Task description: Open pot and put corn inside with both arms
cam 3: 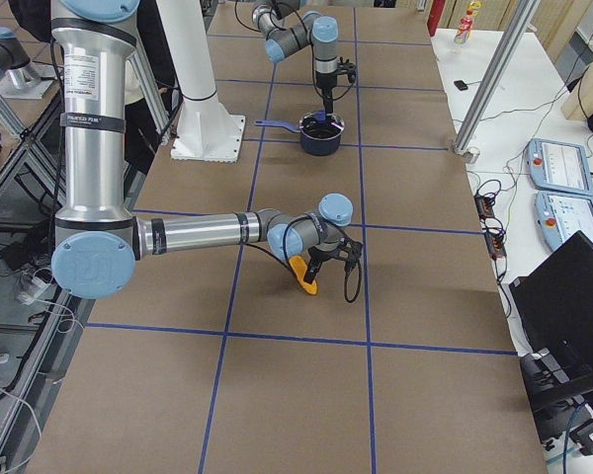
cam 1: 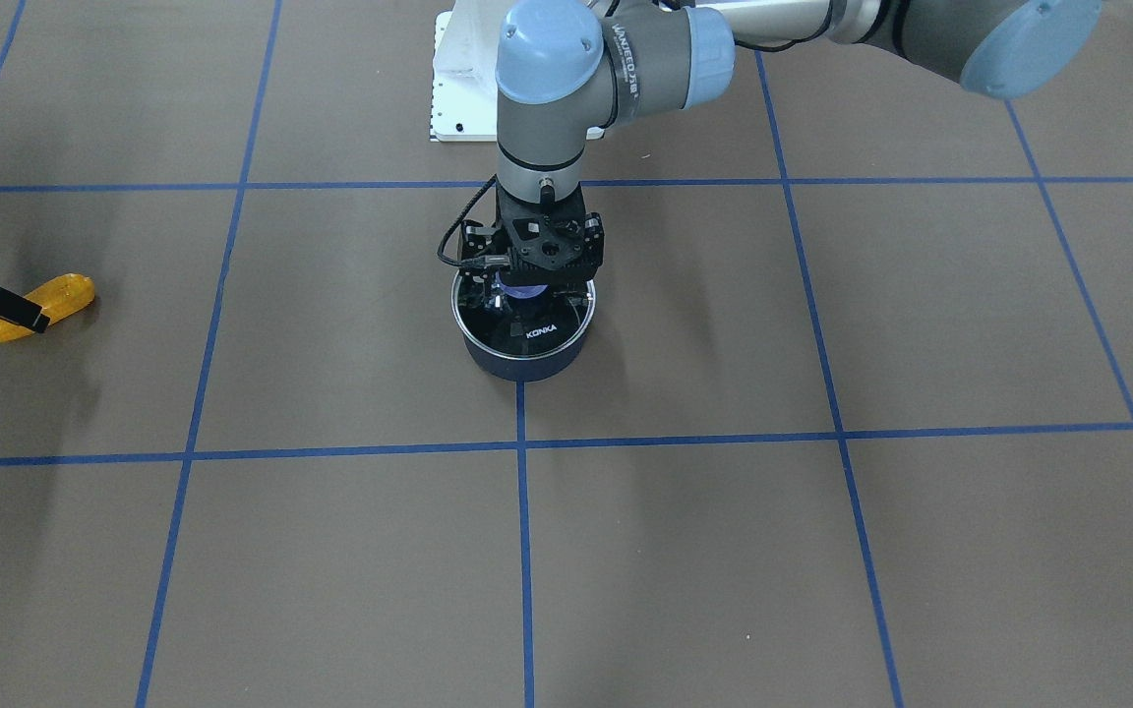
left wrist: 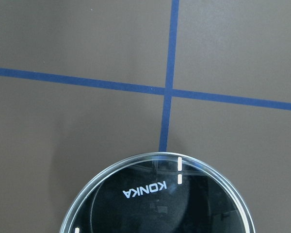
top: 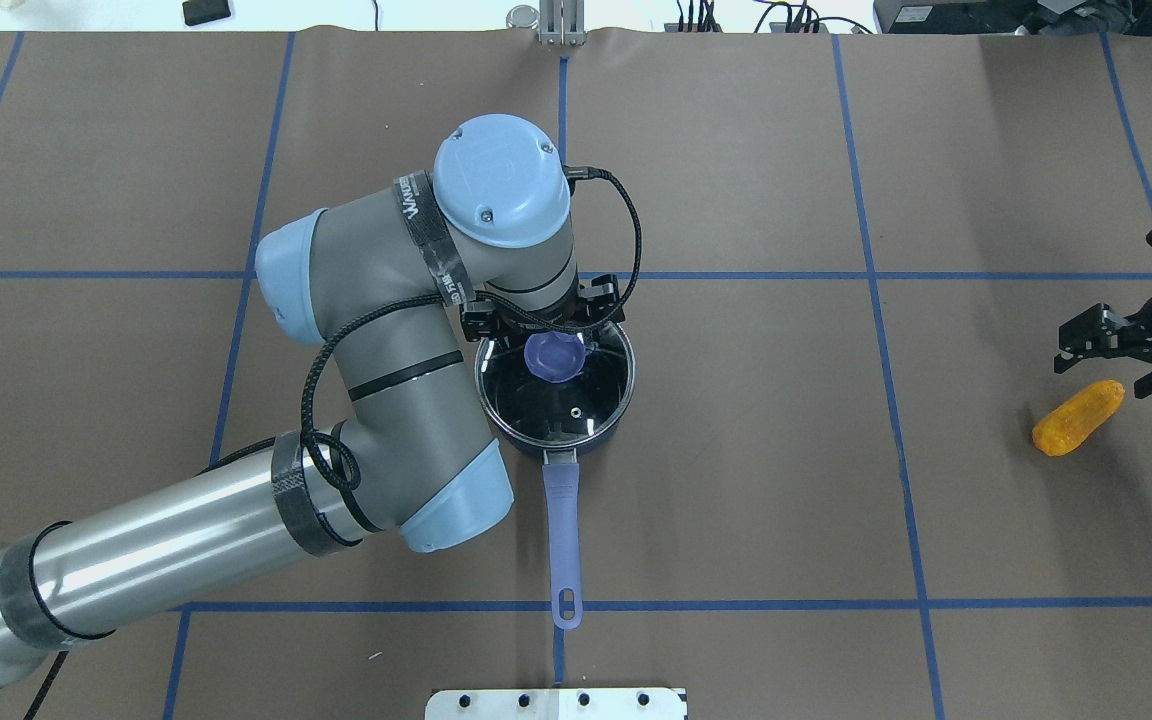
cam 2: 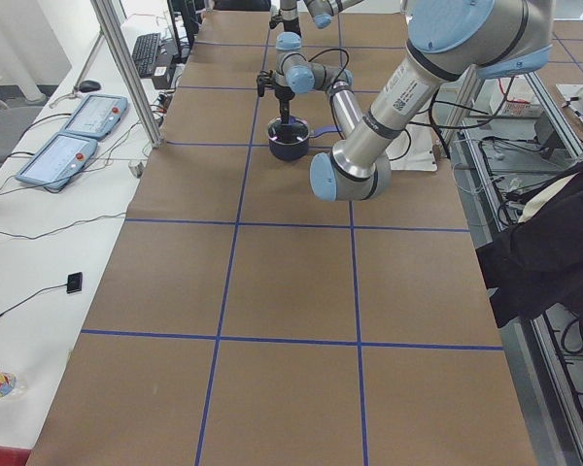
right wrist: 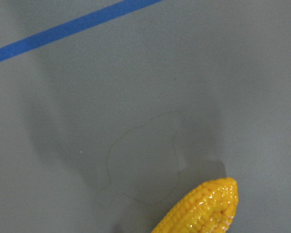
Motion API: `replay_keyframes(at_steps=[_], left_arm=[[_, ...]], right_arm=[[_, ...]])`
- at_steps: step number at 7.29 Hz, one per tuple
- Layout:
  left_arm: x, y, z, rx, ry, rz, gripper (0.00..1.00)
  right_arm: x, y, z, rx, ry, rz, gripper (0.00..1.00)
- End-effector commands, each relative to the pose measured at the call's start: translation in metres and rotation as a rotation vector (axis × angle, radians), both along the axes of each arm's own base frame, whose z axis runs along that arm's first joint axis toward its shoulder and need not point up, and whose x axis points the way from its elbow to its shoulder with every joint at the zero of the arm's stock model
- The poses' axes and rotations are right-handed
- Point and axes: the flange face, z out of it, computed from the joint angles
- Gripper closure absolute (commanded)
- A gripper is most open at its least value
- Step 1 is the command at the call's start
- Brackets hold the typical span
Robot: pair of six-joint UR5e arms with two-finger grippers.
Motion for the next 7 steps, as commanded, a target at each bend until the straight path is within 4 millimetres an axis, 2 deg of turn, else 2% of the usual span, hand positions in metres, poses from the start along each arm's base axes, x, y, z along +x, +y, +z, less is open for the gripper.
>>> replay_keyframes(at_steps=[1, 2, 4, 7], left_arm=[[0.0135, 0.0170, 0.0047, 0.000, -0.009, 0.015, 0.02], [0.0138, 0.0169, 0.0099, -0.002, -0.014, 0.016, 0.02], [0.0130, 0.0175, 0.0087, -0.001, -0.011, 0.017, 0.19], [0.0112, 0.0189, 0.0031, 0.003, -0.001, 0.020, 0.27]], right_arm=[[0.0005, 0.0000, -0.0003, 0.001, 0.000, 0.001, 0.00], [0.0005, 0.0000, -0.0003, 0.000, 0.000, 0.002, 0.00], [0.0008, 0.0006, 0.0005, -0.001, 0.001, 0.002, 0.00], [0.0011, 0.0012, 0.0003, 0.001, 0.000, 0.001, 0.00]])
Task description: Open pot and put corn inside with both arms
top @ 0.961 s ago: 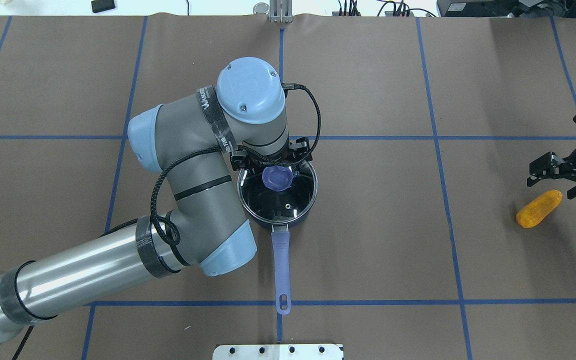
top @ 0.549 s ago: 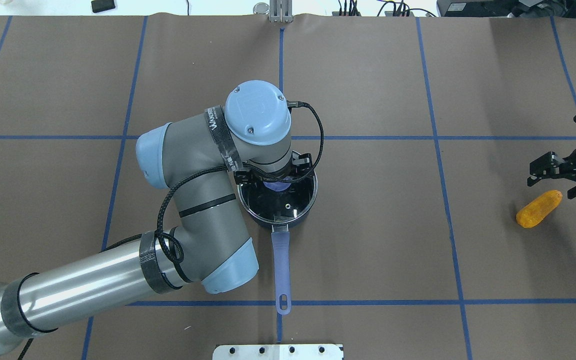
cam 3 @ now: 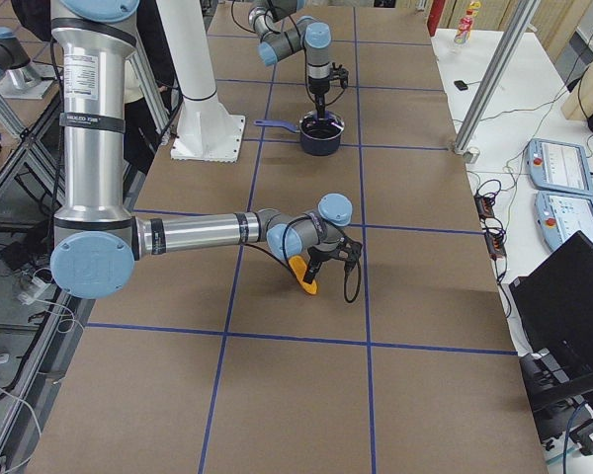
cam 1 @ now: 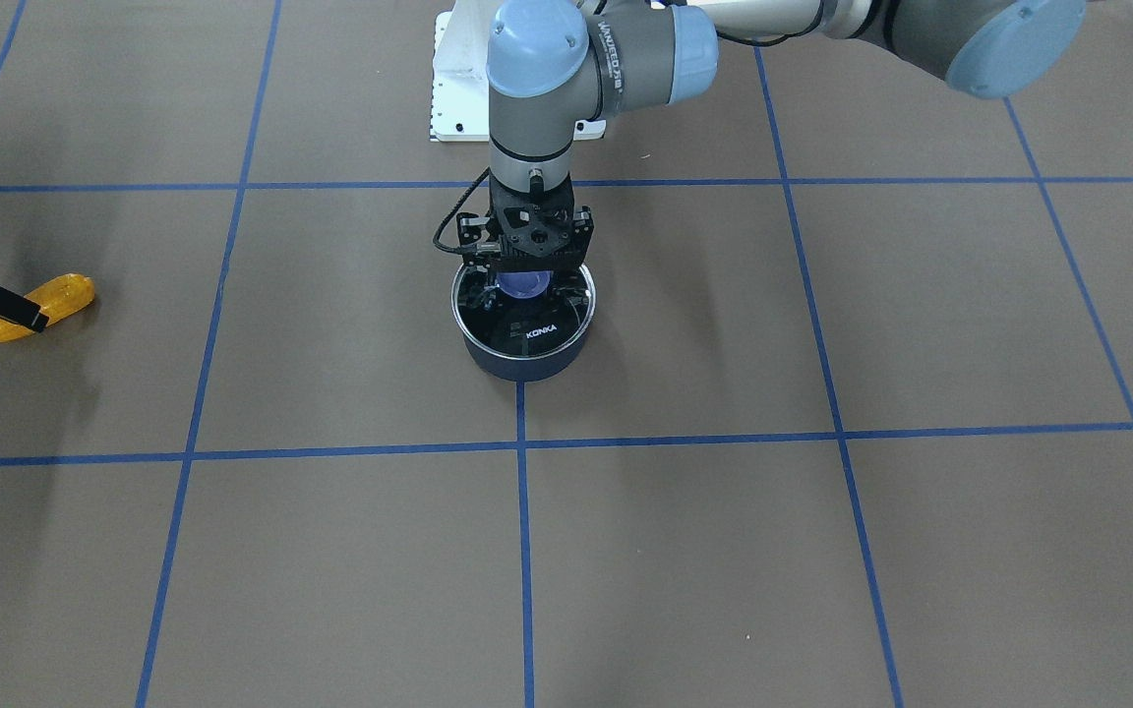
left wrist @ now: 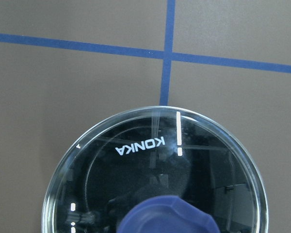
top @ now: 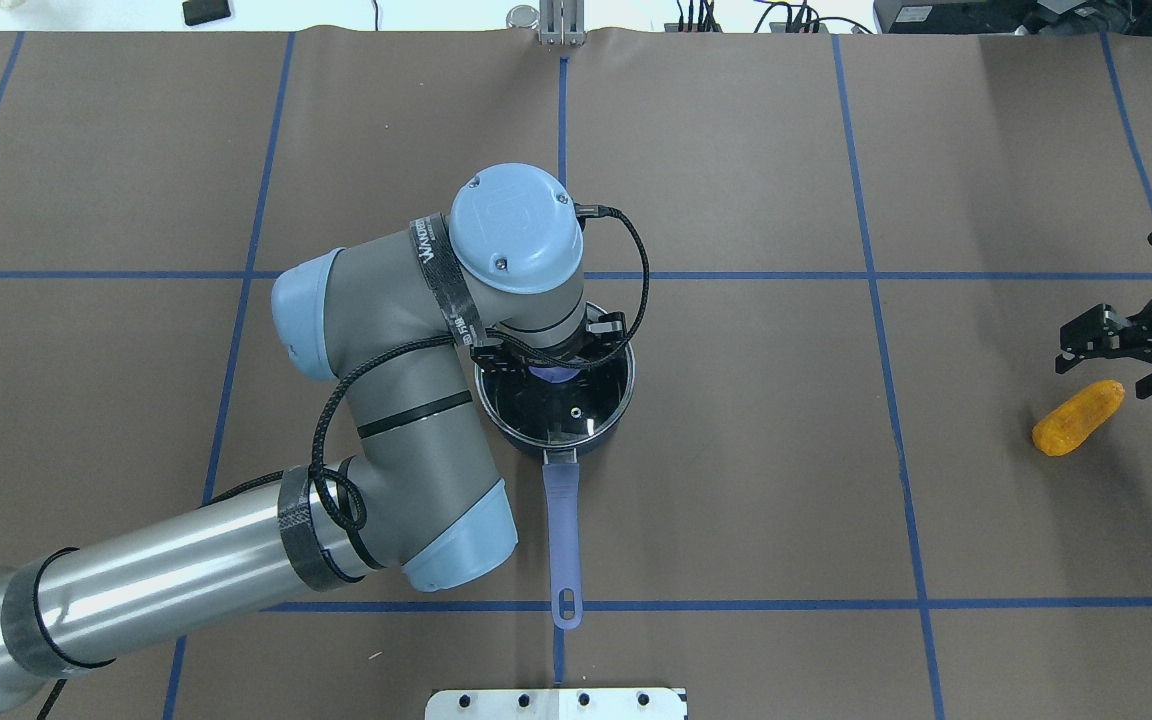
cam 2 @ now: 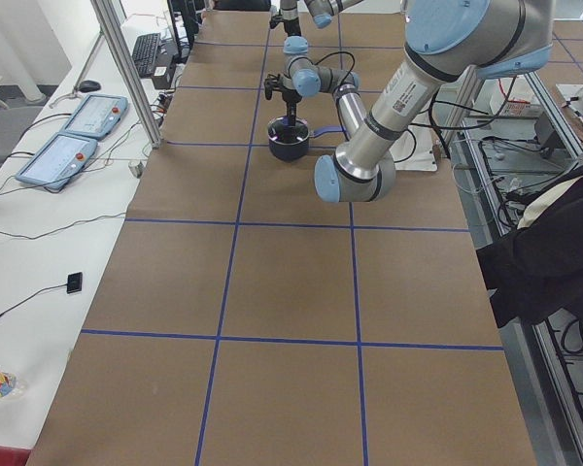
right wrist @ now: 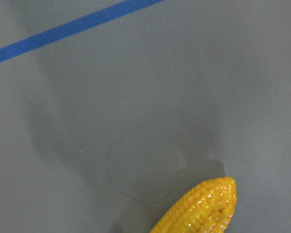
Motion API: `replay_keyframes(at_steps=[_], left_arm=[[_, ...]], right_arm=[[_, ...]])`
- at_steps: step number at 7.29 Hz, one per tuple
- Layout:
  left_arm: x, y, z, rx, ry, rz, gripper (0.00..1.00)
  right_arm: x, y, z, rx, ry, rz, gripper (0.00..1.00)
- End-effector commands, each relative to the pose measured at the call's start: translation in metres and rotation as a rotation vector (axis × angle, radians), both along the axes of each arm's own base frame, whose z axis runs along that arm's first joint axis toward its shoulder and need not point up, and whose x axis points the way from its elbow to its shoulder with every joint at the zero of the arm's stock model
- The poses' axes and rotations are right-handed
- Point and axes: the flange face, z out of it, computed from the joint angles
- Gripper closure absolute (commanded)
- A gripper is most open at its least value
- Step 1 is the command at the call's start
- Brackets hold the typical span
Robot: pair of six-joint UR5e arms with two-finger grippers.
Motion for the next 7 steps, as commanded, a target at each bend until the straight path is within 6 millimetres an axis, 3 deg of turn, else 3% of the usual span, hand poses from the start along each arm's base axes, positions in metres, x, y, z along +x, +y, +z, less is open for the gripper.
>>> replay_keyframes(at_steps=[1, 3, 4, 6, 7], left_arm=[[-0.001, 0.000, -0.002, 0.002, 0.004, 0.001, 0.31], [-0.002, 0.000, -0.002, 0.005, 0.004, 0.004, 0.40], [-0.010, 0.003, -0.011, 0.014, 0.022, 0.005, 0.41], [-0.058, 0.006, -0.012, 0.056, 0.014, 0.013, 0.41], [-0.095, 0.002, -0.001, 0.080, -0.001, 0.043, 0.41]], right_arm=[[0.000, 0.000, 0.000, 0.000, 0.000, 0.000, 0.00], [0.000, 0.000, -0.002, 0.002, -0.001, 0.001, 0.00], [-0.001, -0.002, -0.002, 0.001, -0.001, 0.002, 0.00], [-0.004, -0.007, -0.001, -0.022, 0.008, 0.025, 0.00], [-0.003, -0.008, 0.008, -0.025, 0.030, 0.031, 0.00]])
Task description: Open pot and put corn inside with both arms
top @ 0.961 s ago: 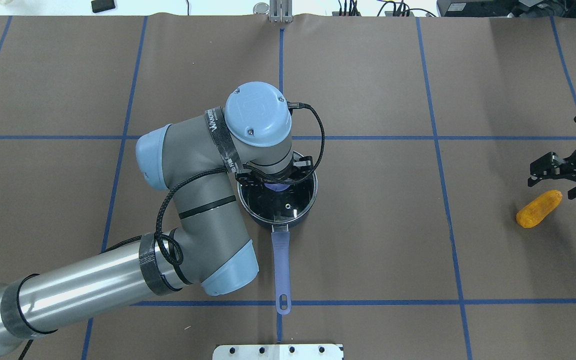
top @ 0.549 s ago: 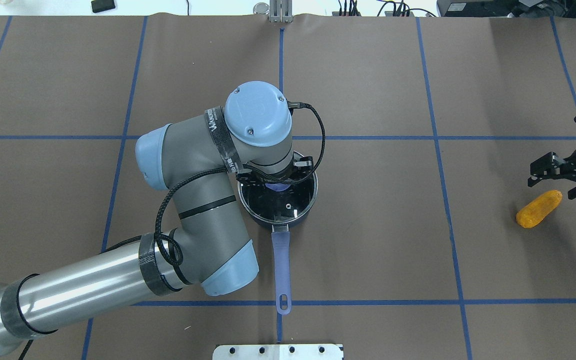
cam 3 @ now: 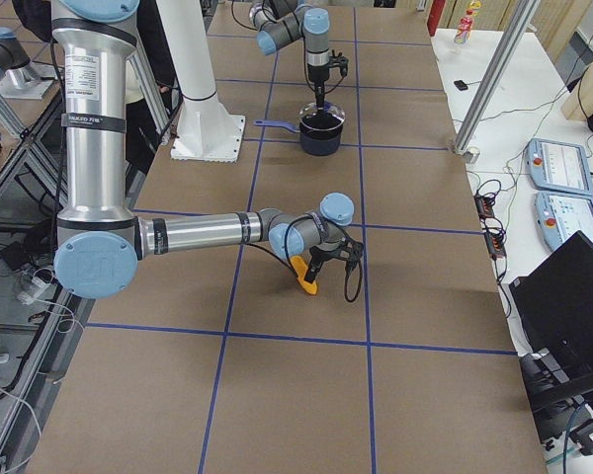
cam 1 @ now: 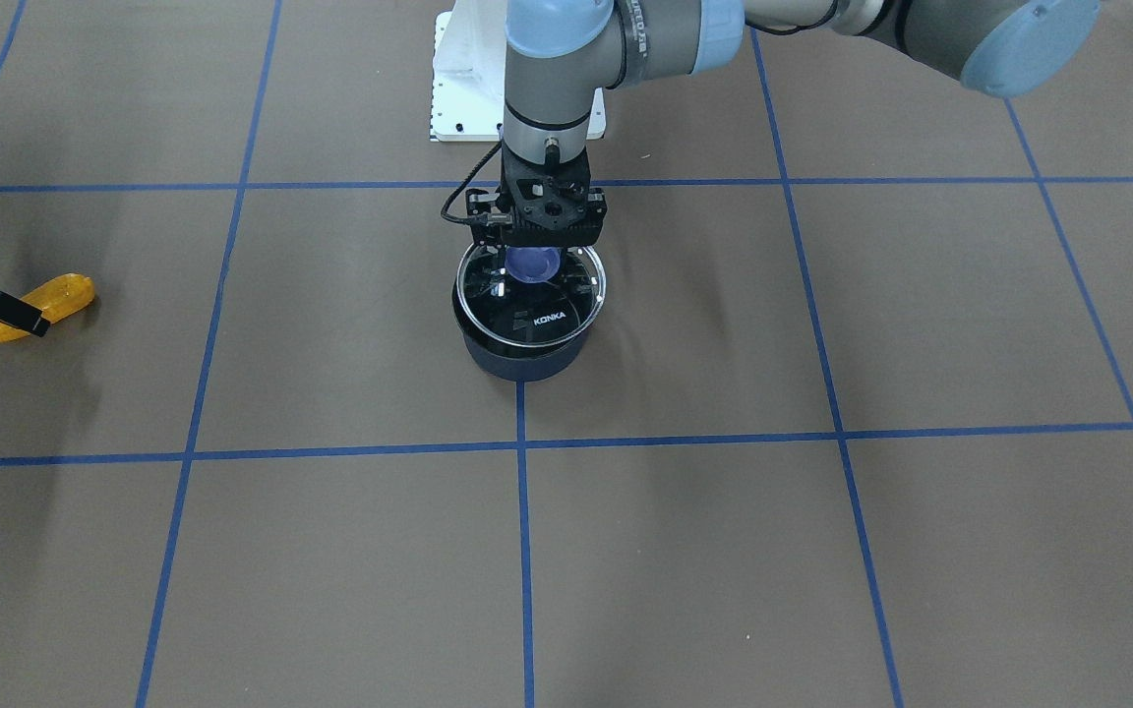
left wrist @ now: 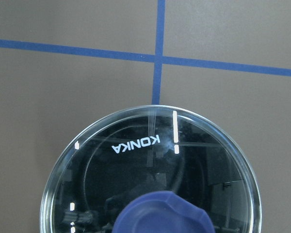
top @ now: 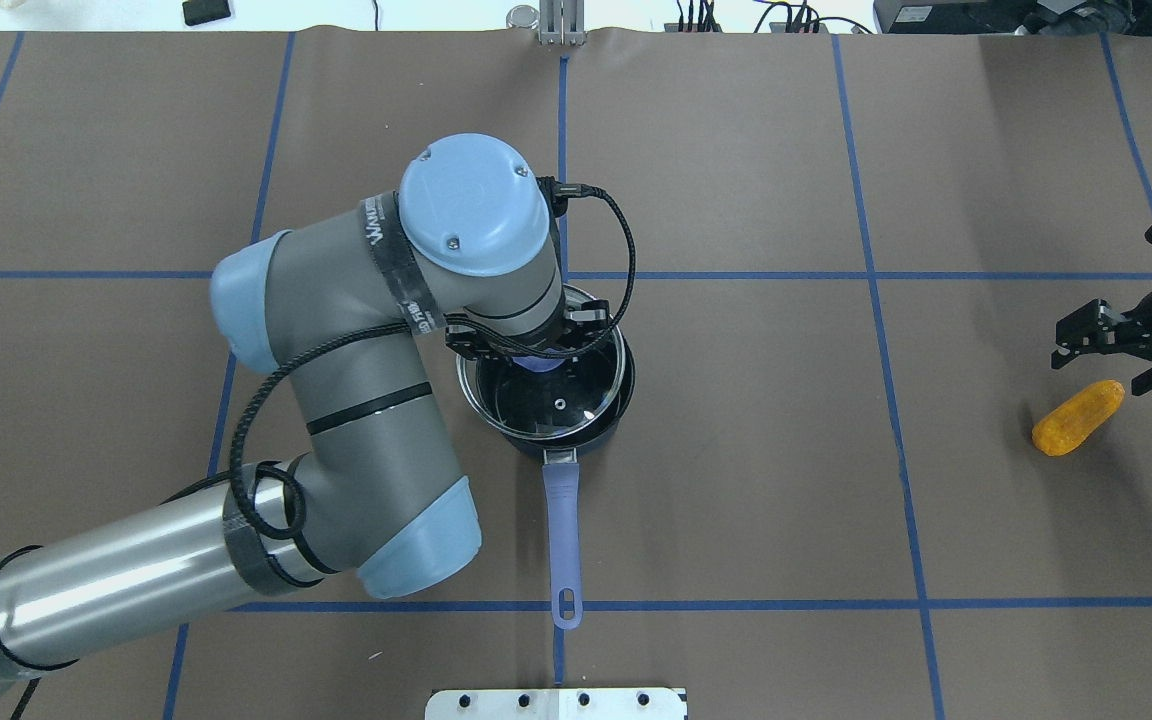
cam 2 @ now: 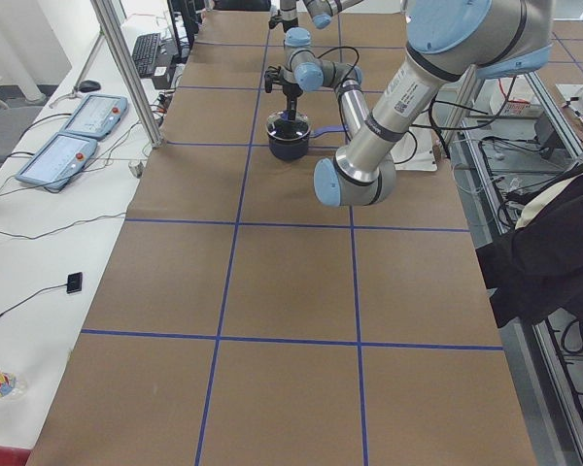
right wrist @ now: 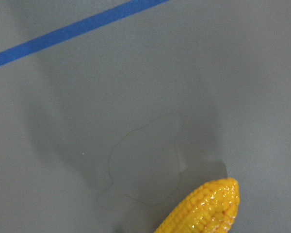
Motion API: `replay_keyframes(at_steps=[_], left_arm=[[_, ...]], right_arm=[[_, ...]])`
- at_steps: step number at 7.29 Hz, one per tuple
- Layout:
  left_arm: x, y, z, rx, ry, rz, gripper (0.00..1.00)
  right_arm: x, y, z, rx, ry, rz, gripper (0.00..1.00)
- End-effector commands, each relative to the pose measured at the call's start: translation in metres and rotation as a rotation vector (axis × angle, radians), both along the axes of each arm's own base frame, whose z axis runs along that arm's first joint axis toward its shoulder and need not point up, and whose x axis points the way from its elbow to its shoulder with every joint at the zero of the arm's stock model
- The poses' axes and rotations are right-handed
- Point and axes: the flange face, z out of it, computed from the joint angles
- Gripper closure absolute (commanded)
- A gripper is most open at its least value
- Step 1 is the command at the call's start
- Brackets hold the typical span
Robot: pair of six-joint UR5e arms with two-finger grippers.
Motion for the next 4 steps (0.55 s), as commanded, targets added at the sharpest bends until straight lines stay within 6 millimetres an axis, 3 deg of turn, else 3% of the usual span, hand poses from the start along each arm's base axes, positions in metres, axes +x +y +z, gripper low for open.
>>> replay_keyframes(at_steps=[1, 3, 4], left_arm=[[-0.081, -0.015, 0.026, 0.038, -0.014, 0.054, 0.41], [-0.141, -0.037, 0.060, 0.089, -0.034, 0.088, 0.41], [-0.161, -0.044, 0.070, 0.109, -0.048, 0.106, 0.41]], right_arm=[[0.001, -0.001, 0.010, -0.013, 0.024, 0.011, 0.00], [0.004, 0.007, 0.019, 0.001, 0.012, 0.014, 0.00], [0.006, 0.014, 0.030, 0.006, -0.009, 0.038, 0.00]])
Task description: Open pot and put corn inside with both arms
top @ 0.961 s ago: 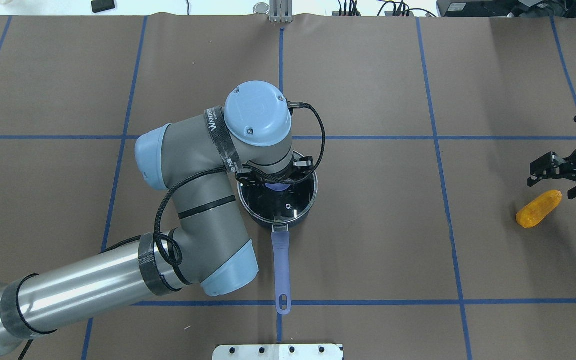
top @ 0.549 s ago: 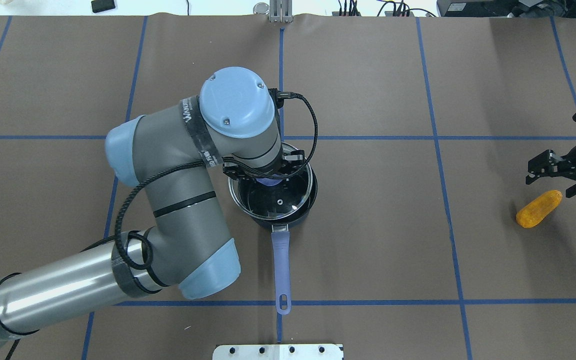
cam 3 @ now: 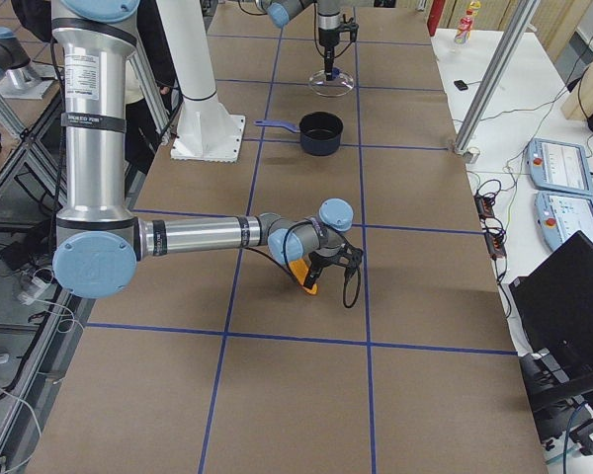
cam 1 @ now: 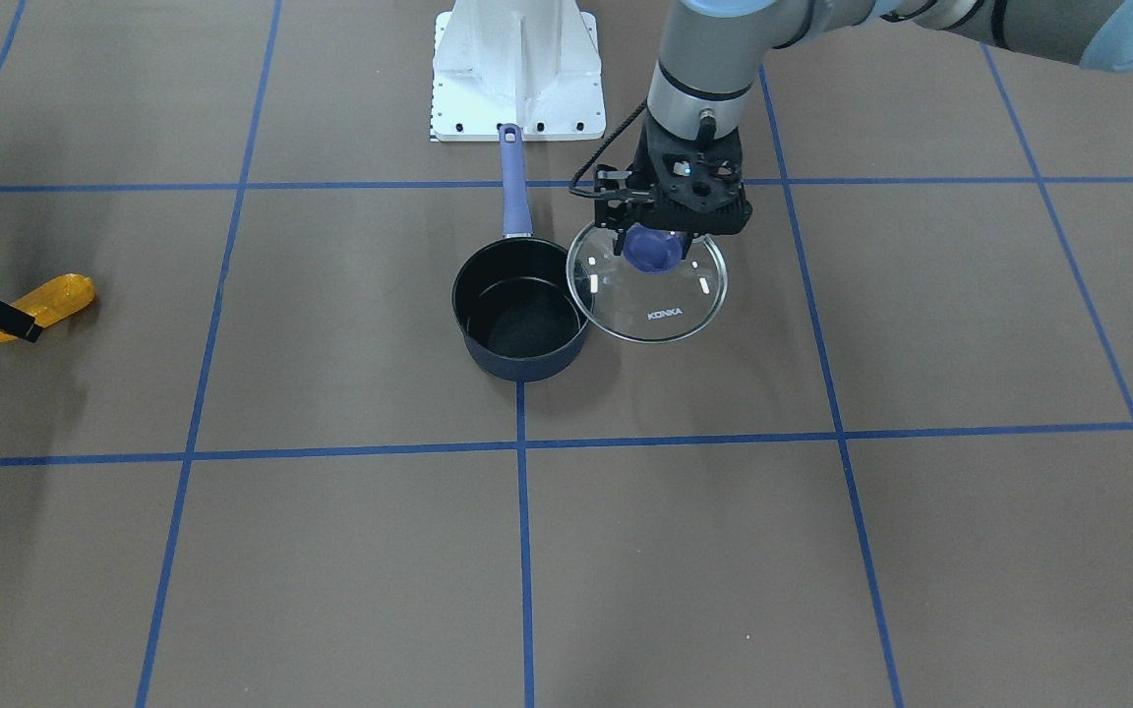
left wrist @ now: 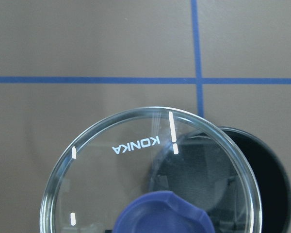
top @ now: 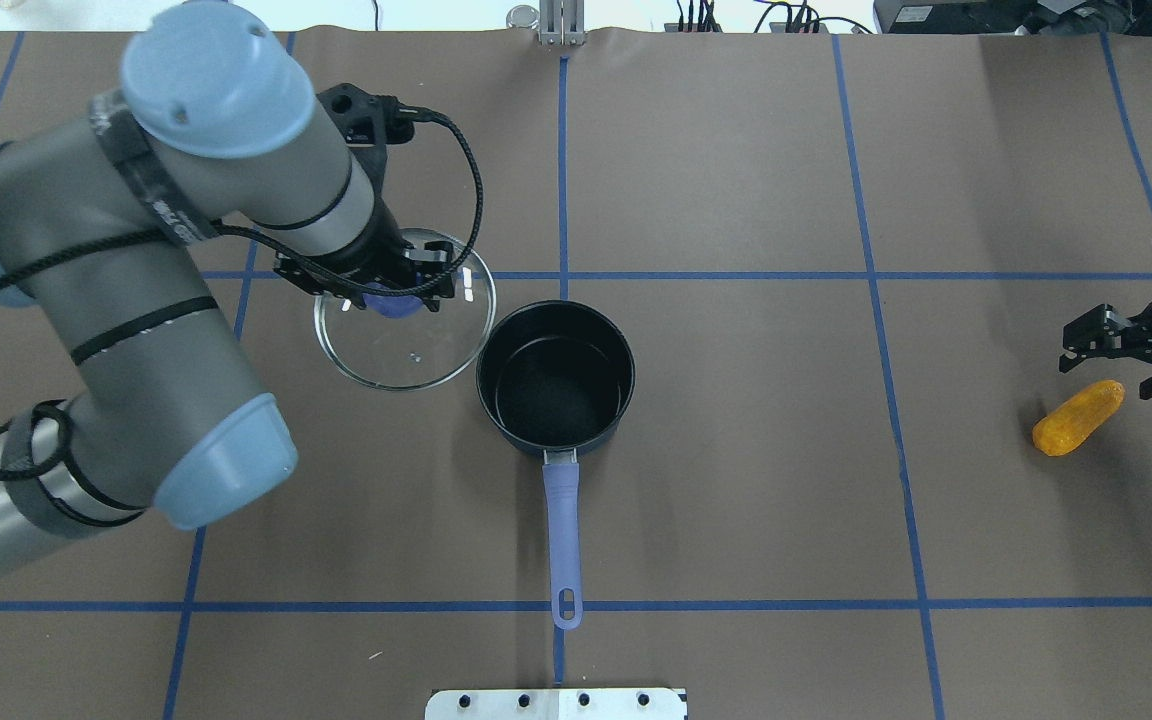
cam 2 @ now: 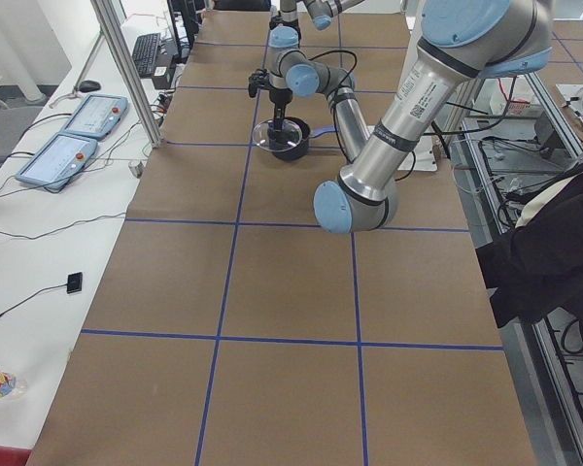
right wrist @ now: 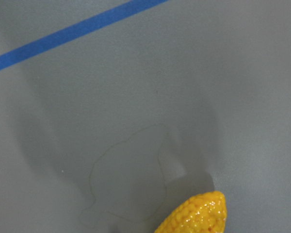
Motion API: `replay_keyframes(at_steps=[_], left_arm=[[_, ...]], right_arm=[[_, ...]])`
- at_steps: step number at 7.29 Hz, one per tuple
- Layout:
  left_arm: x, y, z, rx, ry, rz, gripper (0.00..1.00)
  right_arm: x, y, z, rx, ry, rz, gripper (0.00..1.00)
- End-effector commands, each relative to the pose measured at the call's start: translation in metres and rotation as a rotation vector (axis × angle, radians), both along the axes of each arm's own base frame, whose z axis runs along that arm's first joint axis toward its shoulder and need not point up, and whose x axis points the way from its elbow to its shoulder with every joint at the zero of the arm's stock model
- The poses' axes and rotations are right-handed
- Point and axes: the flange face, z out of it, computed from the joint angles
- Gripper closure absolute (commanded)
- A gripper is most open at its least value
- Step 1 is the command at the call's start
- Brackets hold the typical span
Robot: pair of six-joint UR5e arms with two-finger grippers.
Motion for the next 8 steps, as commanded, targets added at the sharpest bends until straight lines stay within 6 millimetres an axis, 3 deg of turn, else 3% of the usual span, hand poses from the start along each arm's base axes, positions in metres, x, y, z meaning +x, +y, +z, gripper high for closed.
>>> replay_keyframes(at_steps=[1, 3, 4, 6, 7, 8], left_arm=[[-0.051, -0.016, 0.029, 0.054, -0.030, 0.030, 0.41], [-0.092, -0.019, 0.064, 0.079, -0.042, 0.079, 0.41], [-0.104, -0.021, 0.078, 0.095, -0.059, 0.096, 0.41], [-0.110, -0.025, 0.084, 0.098, -0.069, 0.094, 0.41], [-0.112, -0.023, 0.097, 0.094, -0.083, 0.108, 0.41], [-0.123, -0.024, 0.122, 0.115, -0.110, 0.141, 0.41]], right_arm=[[-0.011, 0.013, 0.010, -0.005, -0.042, 0.047, 0.00], [-0.020, 0.016, 0.007, -0.006, -0.057, 0.058, 0.00], [-0.021, 0.016, 0.007, -0.007, -0.056, 0.058, 0.00], [-0.020, 0.015, 0.008, -0.004, -0.051, 0.065, 0.19], [-0.020, 0.014, 0.009, 0.006, -0.036, 0.073, 0.26], [-0.020, 0.014, 0.009, 0.009, -0.032, 0.076, 0.30]])
